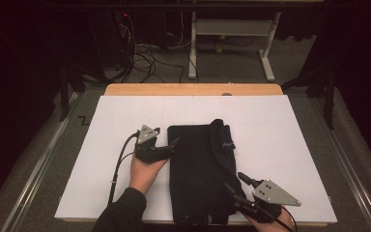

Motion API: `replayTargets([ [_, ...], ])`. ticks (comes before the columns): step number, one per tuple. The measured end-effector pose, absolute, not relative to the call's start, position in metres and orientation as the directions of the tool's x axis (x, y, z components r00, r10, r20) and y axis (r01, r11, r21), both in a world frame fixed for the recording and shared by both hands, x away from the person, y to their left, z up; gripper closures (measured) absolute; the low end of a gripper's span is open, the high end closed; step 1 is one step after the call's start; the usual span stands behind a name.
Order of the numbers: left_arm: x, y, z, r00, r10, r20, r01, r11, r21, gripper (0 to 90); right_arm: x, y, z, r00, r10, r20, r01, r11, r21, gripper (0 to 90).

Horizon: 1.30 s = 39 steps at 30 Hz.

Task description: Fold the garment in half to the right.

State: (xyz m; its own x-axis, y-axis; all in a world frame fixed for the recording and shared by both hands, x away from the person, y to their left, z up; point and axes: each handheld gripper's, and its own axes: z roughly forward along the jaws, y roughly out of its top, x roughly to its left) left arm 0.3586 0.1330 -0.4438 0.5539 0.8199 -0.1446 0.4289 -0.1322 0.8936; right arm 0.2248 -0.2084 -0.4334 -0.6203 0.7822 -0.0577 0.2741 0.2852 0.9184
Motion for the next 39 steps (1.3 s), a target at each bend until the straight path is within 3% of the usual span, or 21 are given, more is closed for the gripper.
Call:
replayTargets([
  [3,0.348,0.15,-0.45,0.549,0.824,-0.141,0.424,-0.13,0.896,10.2,0.236,-0.205,-0.43,-0.639,0.766,-0.063,0.277,0.306,0.911,61.4],
  [6,0.341,0.166,-0.455,0.536,0.831,-0.149,0.441,-0.125,0.889,0.0,0.253,-0.196,-0.428,-0.656,0.75,-0.082,0.292,0.352,0.889,72.9],
  [11,0.323,0.19,-0.46,0.54,0.832,-0.13,0.413,-0.127,0.902,0.0,0.278,-0.178,-0.422,-0.677,0.728,-0.104,0.319,0.417,0.851,90.0],
  [20,0.295,0.218,-0.462,0.54,0.84,-0.055,0.354,-0.167,0.92,0.0,0.305,-0.145,-0.422,-0.658,0.736,-0.16,0.388,0.513,0.766,90.0],
  [27,0.294,0.231,-0.465,0.512,0.855,-0.087,0.373,-0.13,0.919,0.0,0.316,-0.142,-0.442,-0.633,0.747,-0.201,0.446,0.565,0.694,90.0],
  [39,0.292,0.227,-0.466,0.53,0.843,-0.088,0.372,-0.138,0.918,0.0,0.329,-0.182,-0.452,-0.527,0.832,-0.175,0.489,0.465,0.738,90.0],
])
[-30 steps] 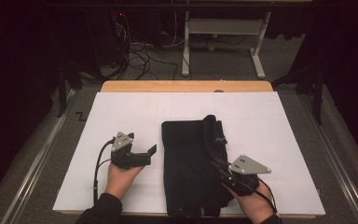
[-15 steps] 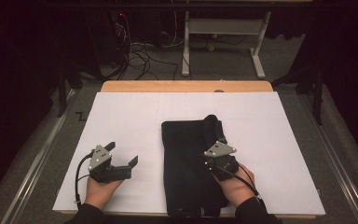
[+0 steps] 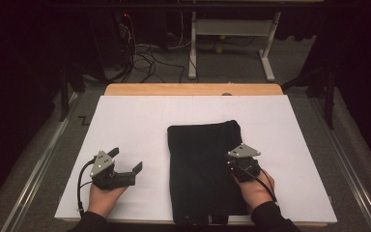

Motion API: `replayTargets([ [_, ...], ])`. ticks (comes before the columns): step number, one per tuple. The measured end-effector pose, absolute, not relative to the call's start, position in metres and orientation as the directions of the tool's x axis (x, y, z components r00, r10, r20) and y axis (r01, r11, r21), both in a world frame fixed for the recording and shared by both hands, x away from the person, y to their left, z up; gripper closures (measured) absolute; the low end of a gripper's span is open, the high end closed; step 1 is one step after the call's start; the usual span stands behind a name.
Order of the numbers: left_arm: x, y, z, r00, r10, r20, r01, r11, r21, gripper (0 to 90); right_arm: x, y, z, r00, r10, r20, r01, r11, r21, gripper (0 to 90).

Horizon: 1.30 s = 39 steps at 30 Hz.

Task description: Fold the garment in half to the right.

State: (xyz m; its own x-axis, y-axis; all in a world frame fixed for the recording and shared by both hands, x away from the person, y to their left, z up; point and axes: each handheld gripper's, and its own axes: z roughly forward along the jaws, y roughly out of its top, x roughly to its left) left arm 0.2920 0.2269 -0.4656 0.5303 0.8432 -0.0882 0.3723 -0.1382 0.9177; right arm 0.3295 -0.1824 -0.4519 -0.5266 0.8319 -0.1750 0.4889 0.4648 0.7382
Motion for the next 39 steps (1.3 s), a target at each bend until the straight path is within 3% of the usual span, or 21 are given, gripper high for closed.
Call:
replayTargets([
  [19,0.29,0.223,-0.469,0.549,0.83,-0.096,0.393,-0.155,0.906,0.0,0.326,-0.267,-0.458,-0.373,0.927,-0.041,0.519,0.246,0.819,89.0],
  [30,0.283,0.229,-0.468,0.556,0.826,-0.094,0.389,-0.159,0.907,0.0,0.296,-0.316,-0.459,-0.379,0.924,0.057,0.424,0.118,0.898,57.7],
  [39,0.278,0.235,-0.468,0.555,0.825,-0.101,0.384,-0.146,0.912,0.0,0.273,-0.325,-0.463,-0.471,0.879,0.071,0.317,0.093,0.944,26.1],
])
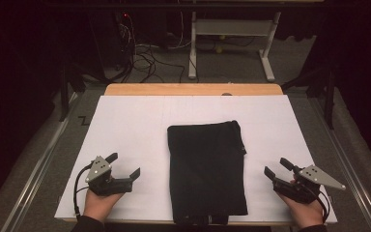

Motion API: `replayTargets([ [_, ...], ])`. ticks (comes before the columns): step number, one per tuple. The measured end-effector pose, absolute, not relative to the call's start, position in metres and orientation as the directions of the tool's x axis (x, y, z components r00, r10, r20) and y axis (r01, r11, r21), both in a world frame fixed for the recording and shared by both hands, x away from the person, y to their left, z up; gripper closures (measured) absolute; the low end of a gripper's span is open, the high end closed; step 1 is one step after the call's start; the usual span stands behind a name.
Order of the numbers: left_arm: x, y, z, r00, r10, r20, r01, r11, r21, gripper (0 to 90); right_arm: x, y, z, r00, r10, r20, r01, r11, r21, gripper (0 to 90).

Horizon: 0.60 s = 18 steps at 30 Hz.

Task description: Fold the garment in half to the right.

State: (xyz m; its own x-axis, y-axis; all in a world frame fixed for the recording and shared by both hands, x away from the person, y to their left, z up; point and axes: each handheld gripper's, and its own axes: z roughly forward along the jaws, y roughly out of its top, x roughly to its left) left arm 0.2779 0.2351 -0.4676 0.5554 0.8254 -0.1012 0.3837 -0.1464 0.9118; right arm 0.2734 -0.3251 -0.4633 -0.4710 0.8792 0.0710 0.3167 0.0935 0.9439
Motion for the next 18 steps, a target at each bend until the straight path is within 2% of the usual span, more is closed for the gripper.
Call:
replayTargets([
  [6,0.277,0.237,-0.465,0.556,0.823,-0.114,0.371,-0.124,0.92,0.0,0.263,-0.32,-0.458,-0.489,0.871,0.049,0.27,0.097,0.958,10.8],
  [9,0.275,0.237,-0.464,0.563,0.819,-0.114,0.364,-0.122,0.923,0.0,0.259,-0.318,-0.455,-0.46,0.885,0.066,0.272,0.069,0.96,0.0],
  [18,0.277,0.235,-0.465,0.579,0.807,-0.116,0.356,-0.122,0.926,0.0,0.256,-0.308,-0.457,-0.46,0.888,0.029,0.255,0.101,0.962,0.0],
])
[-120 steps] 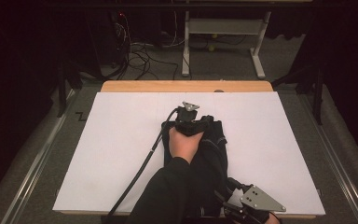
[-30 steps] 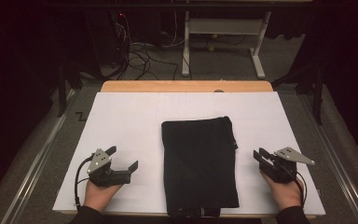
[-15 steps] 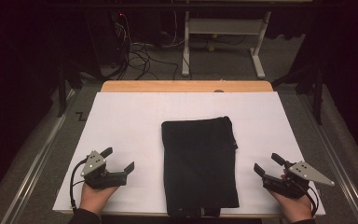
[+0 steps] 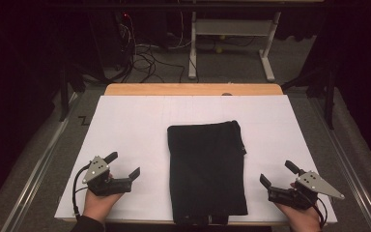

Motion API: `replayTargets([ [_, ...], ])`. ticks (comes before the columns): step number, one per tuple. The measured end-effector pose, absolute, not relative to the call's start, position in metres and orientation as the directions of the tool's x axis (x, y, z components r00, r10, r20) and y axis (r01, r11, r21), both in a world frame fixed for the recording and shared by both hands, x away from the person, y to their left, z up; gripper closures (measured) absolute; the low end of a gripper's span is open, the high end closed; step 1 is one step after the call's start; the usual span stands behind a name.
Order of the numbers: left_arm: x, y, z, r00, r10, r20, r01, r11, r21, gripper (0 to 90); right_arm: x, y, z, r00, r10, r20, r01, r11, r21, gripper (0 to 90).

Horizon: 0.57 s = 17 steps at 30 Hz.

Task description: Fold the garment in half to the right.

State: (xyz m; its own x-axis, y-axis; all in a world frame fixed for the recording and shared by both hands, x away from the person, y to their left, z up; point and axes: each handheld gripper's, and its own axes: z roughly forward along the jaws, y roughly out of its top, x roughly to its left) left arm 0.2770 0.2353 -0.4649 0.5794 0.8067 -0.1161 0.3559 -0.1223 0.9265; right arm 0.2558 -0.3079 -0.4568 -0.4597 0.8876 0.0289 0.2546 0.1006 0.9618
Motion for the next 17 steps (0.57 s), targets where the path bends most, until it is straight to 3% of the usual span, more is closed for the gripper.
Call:
replayTargets([
  [17,0.2775,0.2368,-0.4641,0.577,0.807,-0.122,0.353,-0.112,0.929,0.0,0.2555,-0.3095,-0.4569,-0.451,0.892,0.018,0.251,0.108,0.962,0.0],
])
